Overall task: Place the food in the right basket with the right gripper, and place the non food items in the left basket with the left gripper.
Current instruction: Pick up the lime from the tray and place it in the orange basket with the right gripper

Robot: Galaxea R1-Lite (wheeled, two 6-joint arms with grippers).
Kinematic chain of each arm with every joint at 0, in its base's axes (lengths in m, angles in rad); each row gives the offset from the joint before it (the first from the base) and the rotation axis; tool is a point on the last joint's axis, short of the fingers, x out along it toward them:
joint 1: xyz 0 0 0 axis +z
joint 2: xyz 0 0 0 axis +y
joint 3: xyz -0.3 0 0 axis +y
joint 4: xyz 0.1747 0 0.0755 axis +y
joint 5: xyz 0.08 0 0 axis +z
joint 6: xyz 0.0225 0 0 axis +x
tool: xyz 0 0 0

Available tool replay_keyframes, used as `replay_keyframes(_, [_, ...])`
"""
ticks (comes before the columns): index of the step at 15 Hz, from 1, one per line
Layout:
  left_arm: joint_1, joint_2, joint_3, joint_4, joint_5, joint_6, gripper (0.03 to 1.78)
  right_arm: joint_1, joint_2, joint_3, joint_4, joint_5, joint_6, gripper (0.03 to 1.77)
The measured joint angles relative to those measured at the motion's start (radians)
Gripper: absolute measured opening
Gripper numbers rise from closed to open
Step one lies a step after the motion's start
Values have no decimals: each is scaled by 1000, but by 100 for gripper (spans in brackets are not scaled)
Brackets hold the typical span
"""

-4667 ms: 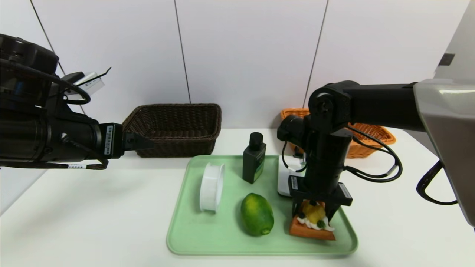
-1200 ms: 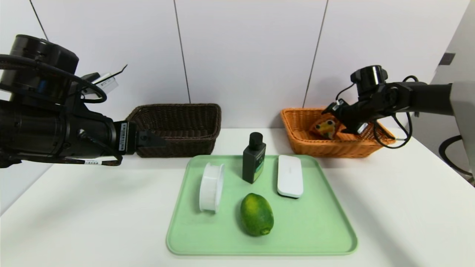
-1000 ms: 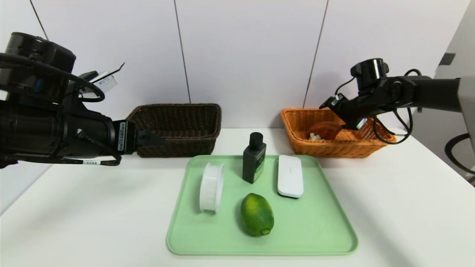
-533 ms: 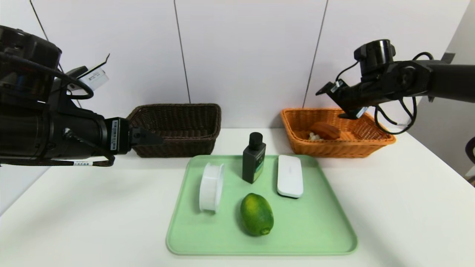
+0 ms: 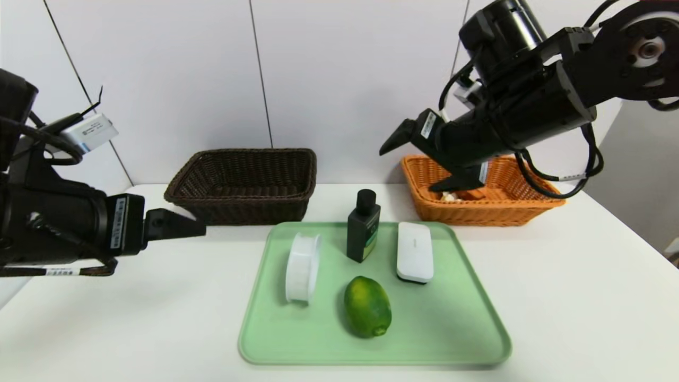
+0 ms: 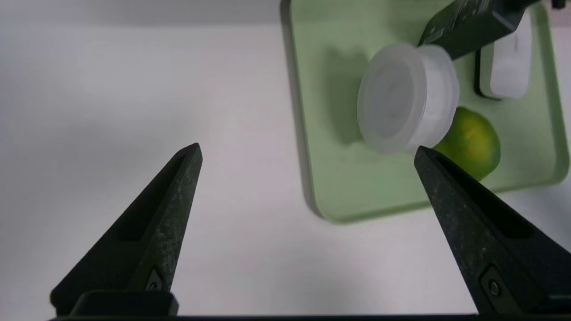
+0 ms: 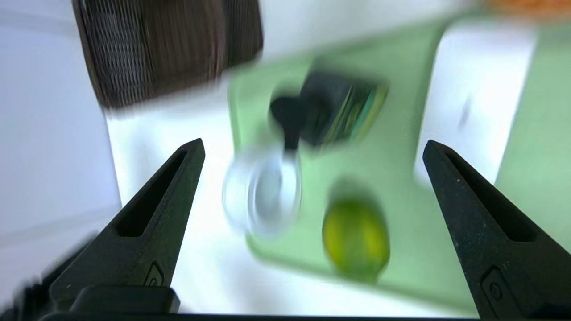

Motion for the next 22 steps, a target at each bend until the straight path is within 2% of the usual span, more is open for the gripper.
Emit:
replay_keyframes(4, [0, -60, -1, 91, 5, 29, 169, 122, -31, 2, 156, -11, 7, 169])
replay_keyframes(6, [0, -82, 23, 63, 5, 73, 169, 165, -28, 2, 269, -12, -20, 169])
replay_keyframes(8, [-1, -95, 52, -16, 3, 76, 169, 192, -11, 1, 352, -11, -41, 169])
replay_keyframes(10, [-1, -93, 65, -61, 6, 60, 169, 206, 13, 1, 368, -12, -61, 169])
replay_keyframes(13, [-1, -76, 64, -66, 30, 53, 169, 220, 63, 0, 367, -23, -103, 170])
replay_keyframes(19, [-1, -40, 58, -97, 37, 46, 169, 235, 189, -5, 339, -62, -161, 170])
replay_keyframes(22, [-1, -16, 57, -219, 31, -28, 169, 243, 232, -6, 306, -107, -177, 170])
